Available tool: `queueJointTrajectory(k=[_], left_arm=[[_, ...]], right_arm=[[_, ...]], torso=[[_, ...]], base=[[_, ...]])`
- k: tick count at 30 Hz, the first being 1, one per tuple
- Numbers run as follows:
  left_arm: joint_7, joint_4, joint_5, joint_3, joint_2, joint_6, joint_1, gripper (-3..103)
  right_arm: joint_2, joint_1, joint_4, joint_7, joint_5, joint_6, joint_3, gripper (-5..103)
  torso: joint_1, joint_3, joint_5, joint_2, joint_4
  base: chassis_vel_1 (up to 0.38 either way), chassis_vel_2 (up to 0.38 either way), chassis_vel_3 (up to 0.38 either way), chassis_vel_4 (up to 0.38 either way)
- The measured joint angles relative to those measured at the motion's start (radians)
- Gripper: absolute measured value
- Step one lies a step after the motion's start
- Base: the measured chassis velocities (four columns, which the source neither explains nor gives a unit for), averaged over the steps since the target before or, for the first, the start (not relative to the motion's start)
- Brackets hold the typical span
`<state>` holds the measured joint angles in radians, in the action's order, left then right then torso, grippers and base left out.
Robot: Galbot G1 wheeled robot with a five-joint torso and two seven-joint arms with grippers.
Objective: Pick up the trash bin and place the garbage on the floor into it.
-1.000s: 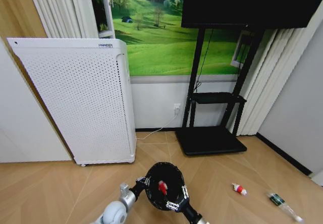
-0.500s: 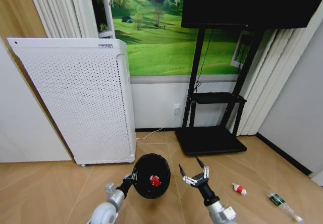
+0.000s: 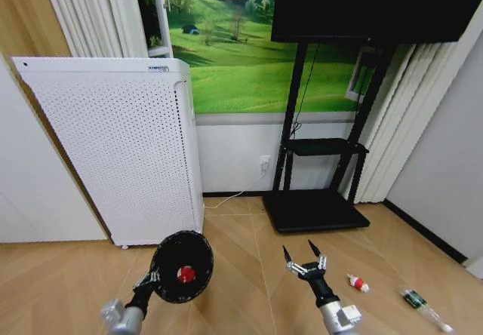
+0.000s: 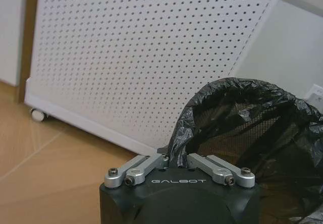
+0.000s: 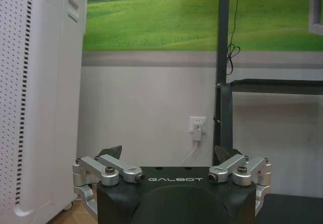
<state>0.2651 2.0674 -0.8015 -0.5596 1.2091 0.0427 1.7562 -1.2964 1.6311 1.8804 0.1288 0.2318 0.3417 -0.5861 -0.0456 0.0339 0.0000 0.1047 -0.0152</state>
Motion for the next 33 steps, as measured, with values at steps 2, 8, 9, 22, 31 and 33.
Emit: queueJointTrajectory(k=[2, 8, 9, 22, 31, 33], left_arm=[[0.044, 0.035, -0.055, 0.002, 0.036, 0.01, 0.029, 3], [0.106, 0.071, -0.158, -0.009, 0.055, 0.032, 0.026, 3], [0.106, 0.071, -0.158, -0.009, 0.055, 0.032, 0.026, 3], [0.128, 0.059, -0.183, -0.022, 0.055, 0.039, 0.006, 3], [0.135, 0.051, -0.19, -0.024, 0.053, 0.039, -0.003, 3], [0.143, 0.053, -0.197, -0.035, 0.054, 0.04, 0.001, 3]], right_arm=[[0.001, -0.012, -0.026, -0.014, -0.008, 0.0, -0.004, 100], [0.012, -0.03, -0.064, -0.021, -0.014, -0.002, -0.005, 100], [0.012, -0.03, -0.064, -0.021, -0.014, -0.002, -0.005, 100], [0.004, -0.06, -0.121, -0.026, -0.034, 0.005, 0.015, 100], [0.005, -0.102, -0.17, -0.09, -0.087, -0.048, 0.032, 100], [0.006, -0.113, -0.174, -0.105, -0.1, -0.086, 0.037, 100]], torso=[[0.0, 0.0, 0.0, 0.0, -0.0001], [0.0, 0.0, 0.0002, 0.0, -0.0002], [0.0, 0.0, 0.0002, 0.0, -0.0002], [0.0, 0.0, 0.0, 0.0, 0.0001], [0.0, 0.0, 0.0002, 0.0, -0.0003], [0.0, 0.0, 0.0002, 0.0, 0.0001]], base=[[-0.093, -0.104, 0.096, 0.1], [-0.174, -0.184, 0.155, 0.171], [-0.208, -0.225, 0.212, 0.203], [-0.271, -0.282, 0.28, 0.287], [-0.27, -0.303, 0.287, 0.282], [-0.043, -0.08, 0.092, 0.06]])
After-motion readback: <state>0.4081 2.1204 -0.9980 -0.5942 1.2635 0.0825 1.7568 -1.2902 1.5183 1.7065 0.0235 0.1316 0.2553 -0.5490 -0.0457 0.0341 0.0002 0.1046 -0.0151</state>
